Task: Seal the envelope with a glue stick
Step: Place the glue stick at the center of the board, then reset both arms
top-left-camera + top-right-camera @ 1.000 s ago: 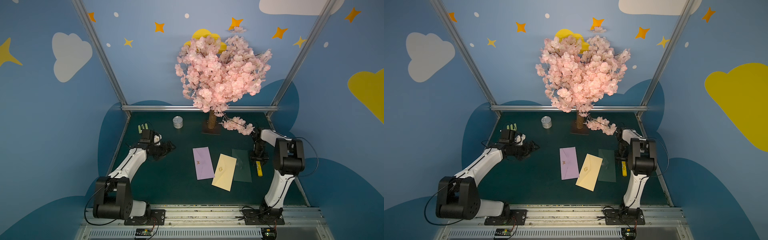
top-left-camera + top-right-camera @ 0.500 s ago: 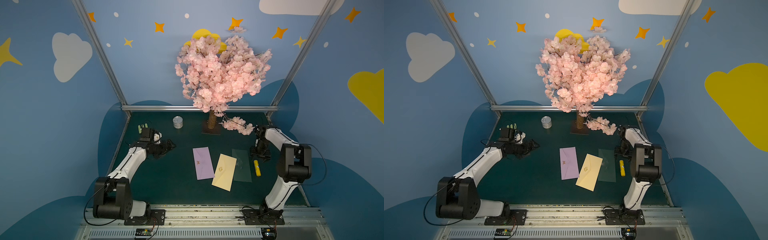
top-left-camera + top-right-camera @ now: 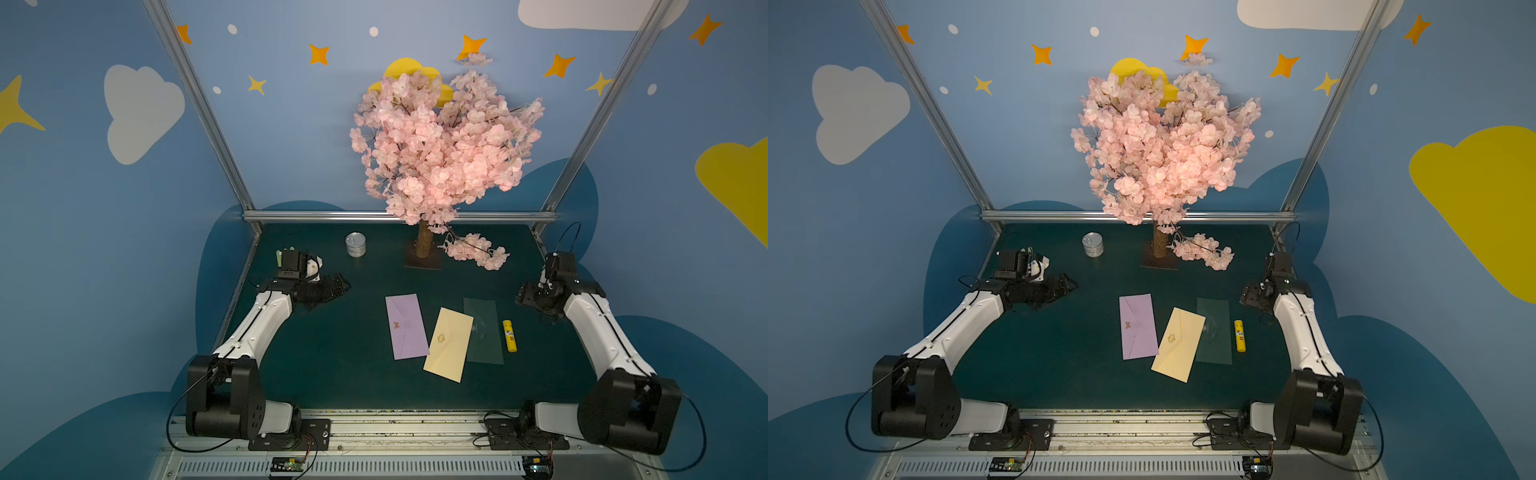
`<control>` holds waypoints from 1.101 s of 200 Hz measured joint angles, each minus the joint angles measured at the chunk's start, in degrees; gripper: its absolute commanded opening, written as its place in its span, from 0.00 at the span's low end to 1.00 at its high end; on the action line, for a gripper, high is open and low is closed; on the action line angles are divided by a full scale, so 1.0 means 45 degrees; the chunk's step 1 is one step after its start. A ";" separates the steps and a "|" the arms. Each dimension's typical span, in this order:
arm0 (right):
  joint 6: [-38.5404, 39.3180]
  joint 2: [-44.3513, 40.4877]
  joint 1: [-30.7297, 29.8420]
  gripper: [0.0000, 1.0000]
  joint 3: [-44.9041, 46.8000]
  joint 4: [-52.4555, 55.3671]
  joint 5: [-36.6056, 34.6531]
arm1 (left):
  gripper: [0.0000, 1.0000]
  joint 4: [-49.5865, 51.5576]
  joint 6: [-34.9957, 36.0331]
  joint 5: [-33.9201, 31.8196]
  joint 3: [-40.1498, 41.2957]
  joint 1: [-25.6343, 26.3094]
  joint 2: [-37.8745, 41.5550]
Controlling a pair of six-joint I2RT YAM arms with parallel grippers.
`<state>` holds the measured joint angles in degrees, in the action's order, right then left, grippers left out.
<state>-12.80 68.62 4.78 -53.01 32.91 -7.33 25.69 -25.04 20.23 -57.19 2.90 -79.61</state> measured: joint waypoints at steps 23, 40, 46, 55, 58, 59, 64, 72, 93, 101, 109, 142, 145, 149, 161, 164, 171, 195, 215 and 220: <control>0.0155 -0.2545 -0.0296 0.90 0.3764 -0.4605 -0.0282 | 1.00 -0.1185 0.0529 -0.1243 0.0228 0.0039 0.0418; 0.0418 -0.3303 -0.0578 0.90 0.5469 -0.6397 -0.0918 | 1.00 -0.2754 0.1078 -0.2220 0.1195 0.0053 0.1205; 0.0578 -0.3400 -0.0704 0.90 0.5833 -0.6844 -0.1195 | 1.00 -0.3463 0.1297 -0.2531 0.1695 0.0053 0.1535; 0.0729 -0.3492 -0.0845 0.90 0.6173 -0.7427 -0.1525 | 1.00 -0.4760 0.1651 -0.3050 0.2710 0.0058 0.2079; 0.0797 -0.3531 -0.0894 0.90 0.6290 -0.7645 -0.1627 | 1.00 -0.5144 0.1758 -0.3220 0.3055 0.0058 0.2249; 0.0826 -0.3546 -0.0923 0.90 0.6324 -0.7723 -0.1671 | 1.00 -0.5353 0.1826 -0.3303 0.3225 0.0058 0.2331; 0.0884 -0.3609 -0.1010 0.90 0.6465 -0.8029 -0.1817 | 1.00 -0.6086 0.2030 -0.3594 0.3847 0.0063 0.2594; 0.0962 -0.3711 -0.1127 0.90 0.6693 -0.8607 -0.1962 | 1.00 -0.7247 0.2317 -0.4143 0.4823 0.0068 0.2919; 0.1146 -0.3764 -0.1292 0.90 0.7286 -1.0166 -0.2147 | 1.00 -0.9369 0.2997 -0.5401 0.6606 0.0049 0.2939; 0.1195 -0.3614 -0.1292 0.90 0.7431 -1.0588 -0.2171 | 1.00 -0.9938 0.3191 -0.5683 0.6902 0.0044 0.2667; 0.1248 -0.3381 -0.1292 0.90 0.7519 -1.0943 -0.2181 | 1.00 -1.0535 0.3308 -0.5926 0.7091 0.0034 0.2293; 0.1302 -0.2249 -0.1287 0.90 0.7621 -1.2041 -0.2166 | 1.00 -1.2201 0.4323 -0.6411 0.7242 0.0063 0.1268; 0.1297 -0.2210 -0.1287 0.90 0.7621 -1.2089 -0.2166 | 1.00 -1.2230 0.4410 -0.6416 0.7237 0.0063 0.1282; 0.1297 -0.2142 -0.1287 0.90 0.7621 -1.2138 -0.2161 | 1.00 -1.2250 0.4566 -0.6421 0.7223 0.0063 0.1331; 0.1297 -0.2035 -0.1287 0.90 0.7616 -1.2274 -0.2152 | 1.00 -1.2123 0.4915 -0.6586 0.7159 0.0078 0.1491; 0.1297 -0.2021 -0.1287 0.90 0.7621 -1.2303 -0.2152 | 1.00 -1.2089 0.4959 -0.6640 0.7140 0.0087 0.1530; 0.1302 -0.1977 -0.1282 0.90 0.7616 -1.2381 -0.2147 | 1.00 -1.2133 0.5032 -0.6815 0.7140 0.0083 0.1540; 0.1331 -0.1559 -0.1277 0.90 0.7621 -1.2740 -0.2132 | 1.00 -1.4299 0.5260 -0.7339 0.7927 0.0005 0.0636; 0.1428 -0.0908 -0.1277 0.90 0.7689 -1.3357 -0.1807 | 1.00 -1.5285 0.5285 -0.7281 0.8398 -0.0117 -0.0714; 0.1477 -0.0719 -0.1273 0.90 0.7747 -1.3590 -0.1656 | 1.00 -1.5747 0.5309 -0.7266 0.8461 -0.0121 -0.1141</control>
<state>-6.15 65.39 -0.95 -18.15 -28.25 -14.79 -45.17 -1.15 -12.47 -19.11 2.35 -84.75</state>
